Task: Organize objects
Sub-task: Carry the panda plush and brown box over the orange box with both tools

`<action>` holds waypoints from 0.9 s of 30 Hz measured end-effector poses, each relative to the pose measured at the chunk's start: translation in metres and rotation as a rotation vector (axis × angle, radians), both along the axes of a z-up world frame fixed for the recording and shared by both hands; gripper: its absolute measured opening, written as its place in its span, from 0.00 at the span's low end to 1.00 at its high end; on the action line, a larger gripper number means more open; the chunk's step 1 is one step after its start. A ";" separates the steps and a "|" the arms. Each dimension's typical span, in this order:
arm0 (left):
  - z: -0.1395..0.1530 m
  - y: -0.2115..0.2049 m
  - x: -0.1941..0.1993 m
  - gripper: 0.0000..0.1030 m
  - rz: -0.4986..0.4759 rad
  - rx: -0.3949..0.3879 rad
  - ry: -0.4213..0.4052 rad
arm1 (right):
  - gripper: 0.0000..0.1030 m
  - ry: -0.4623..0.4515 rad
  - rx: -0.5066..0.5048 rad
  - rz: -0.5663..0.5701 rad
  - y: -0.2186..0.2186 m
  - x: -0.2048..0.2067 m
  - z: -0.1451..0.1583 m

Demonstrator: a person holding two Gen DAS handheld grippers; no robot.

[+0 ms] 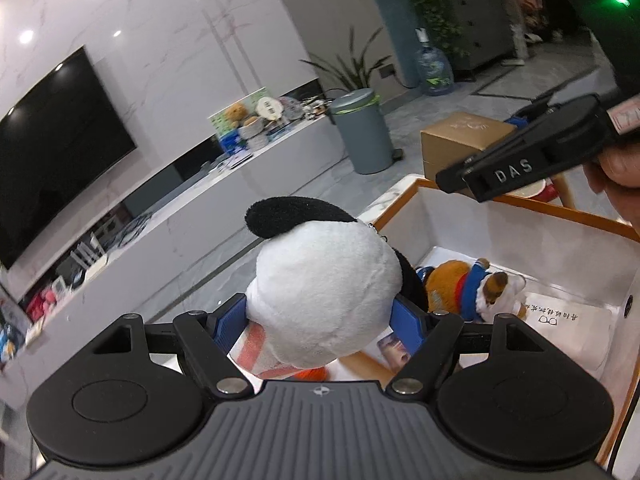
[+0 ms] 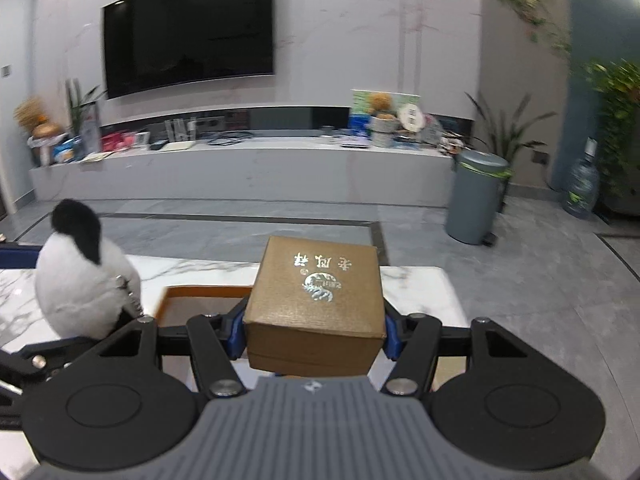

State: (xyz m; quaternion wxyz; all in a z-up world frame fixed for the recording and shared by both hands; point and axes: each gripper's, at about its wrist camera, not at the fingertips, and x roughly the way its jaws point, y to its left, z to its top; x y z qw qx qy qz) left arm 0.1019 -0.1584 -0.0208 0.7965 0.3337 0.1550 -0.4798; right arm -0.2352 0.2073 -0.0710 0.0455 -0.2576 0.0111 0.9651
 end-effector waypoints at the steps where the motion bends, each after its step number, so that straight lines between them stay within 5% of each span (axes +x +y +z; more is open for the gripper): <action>1: -0.002 -0.005 -0.003 0.85 -0.009 0.011 -0.016 | 0.61 -0.002 -0.003 -0.014 0.005 -0.001 -0.002; 23: -0.086 -0.064 -0.043 0.85 -0.310 0.341 -0.320 | 0.61 -0.179 0.072 0.065 0.015 -0.028 -0.065; 27: -0.099 -0.067 -0.046 0.85 -0.335 0.375 -0.316 | 0.61 -0.200 0.067 0.061 0.017 -0.028 -0.070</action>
